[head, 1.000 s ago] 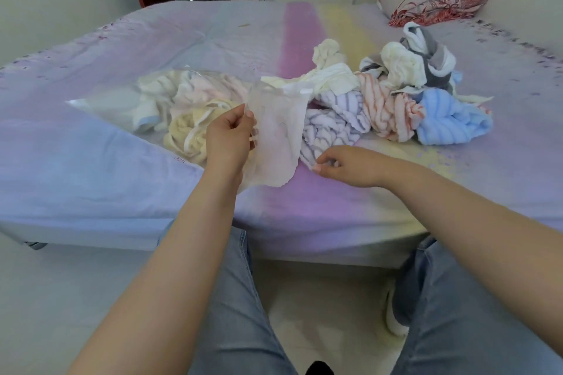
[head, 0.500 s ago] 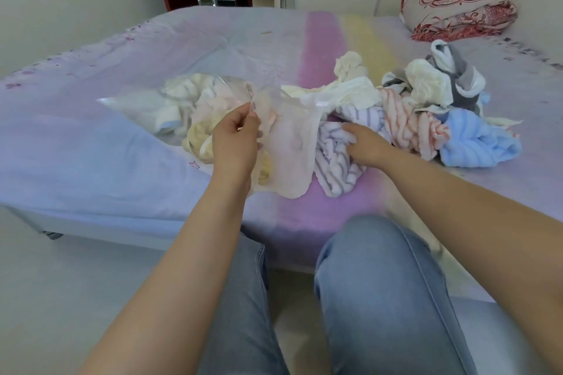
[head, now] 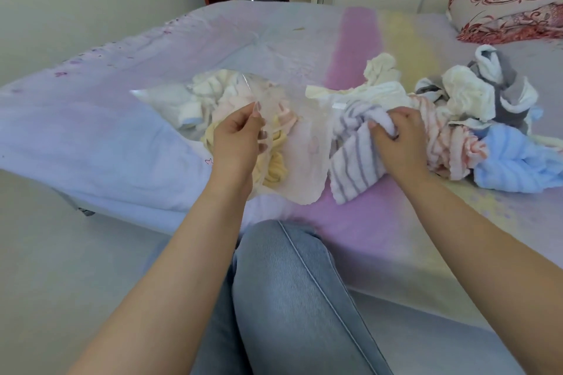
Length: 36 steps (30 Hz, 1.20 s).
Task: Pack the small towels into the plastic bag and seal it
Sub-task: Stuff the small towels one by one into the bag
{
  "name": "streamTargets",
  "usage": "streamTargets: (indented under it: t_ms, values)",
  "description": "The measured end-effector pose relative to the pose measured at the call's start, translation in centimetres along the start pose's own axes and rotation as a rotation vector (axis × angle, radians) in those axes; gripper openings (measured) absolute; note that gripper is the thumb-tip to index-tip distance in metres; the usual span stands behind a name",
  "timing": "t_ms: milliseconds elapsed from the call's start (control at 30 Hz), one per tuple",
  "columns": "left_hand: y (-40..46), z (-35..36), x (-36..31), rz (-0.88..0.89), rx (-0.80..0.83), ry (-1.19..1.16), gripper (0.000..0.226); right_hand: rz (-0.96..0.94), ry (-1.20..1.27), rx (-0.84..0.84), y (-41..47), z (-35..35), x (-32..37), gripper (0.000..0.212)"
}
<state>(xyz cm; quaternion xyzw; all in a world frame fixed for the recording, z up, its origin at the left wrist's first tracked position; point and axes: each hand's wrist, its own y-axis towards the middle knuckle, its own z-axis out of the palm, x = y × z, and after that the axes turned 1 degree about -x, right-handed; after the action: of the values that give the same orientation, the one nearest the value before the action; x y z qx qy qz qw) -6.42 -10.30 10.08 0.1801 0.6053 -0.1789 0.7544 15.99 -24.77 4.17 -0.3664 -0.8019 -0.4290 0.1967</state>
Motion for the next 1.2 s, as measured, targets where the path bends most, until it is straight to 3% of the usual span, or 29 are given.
streamTargets:
  t_ms: [100,167,267,333,433,500,600,700,767,867,900,1000,1033,1200]
  values:
    - [-0.6,0.6,0.0,-0.008,-0.015,-0.020,0.014,-0.036,0.321,-0.087,-1.2,-2.4,3.4,0.013]
    - [-0.8,1.1,0.1,-0.013,-0.025,-0.027,0.015,-0.029,0.504,0.012,-3.3,-3.0,4.4,0.003]
    - [-0.8,1.4,0.3,-0.021,-0.047,-0.035,0.013,-0.244,0.326,0.274,-7.9,-1.9,3.7,0.027]
    - [-0.8,1.3,0.6,-0.020,-0.054,-0.035,0.013,-0.353,0.276,0.460,-10.4,-0.9,2.8,0.024]
    - [-0.7,1.1,0.7,-0.020,-0.059,-0.043,0.014,-0.145,0.338,0.622,-10.7,-1.0,2.7,0.022]
    - [-0.6,1.1,0.7,-0.021,-0.059,-0.049,0.015,0.003,0.234,0.524,-8.9,-0.3,1.8,0.016]
    - [-0.5,1.1,0.8,-0.017,-0.071,-0.041,0.014,0.067,-0.045,0.348,-5.1,1.4,-0.3,0.046]
    - [-0.4,1.0,0.8,-0.006,-0.071,-0.023,0.016,0.169,-0.287,0.729,-3.8,2.6,-1.4,0.104]
    - [-0.3,0.9,1.0,-0.006,-0.068,-0.016,0.018,0.192,-0.365,0.870,-3.9,2.9,-1.7,0.115]
    - [-0.4,1.1,1.4,0.004,-0.075,0.022,0.017,0.288,-0.345,0.817,-2.9,3.6,-1.8,0.107]
    - [-0.5,1.3,1.5,0.016,-0.077,0.049,0.017,0.293,-0.370,0.842,-2.6,3.7,-1.6,0.094]
    - [-0.6,1.4,1.8,0.105,-0.063,0.191,0.015,0.210,-0.361,0.907,-2.3,3.6,-1.2,0.024]
    - [-0.6,1.3,1.9,0.156,-0.055,0.272,0.015,0.203,-0.342,0.889,-2.7,2.8,-0.9,0.015]
    - [-1.6,0.3,2.9,0.303,0.027,0.616,0.036,0.105,0.117,0.758,-6.4,-2.6,2.1,0.016]
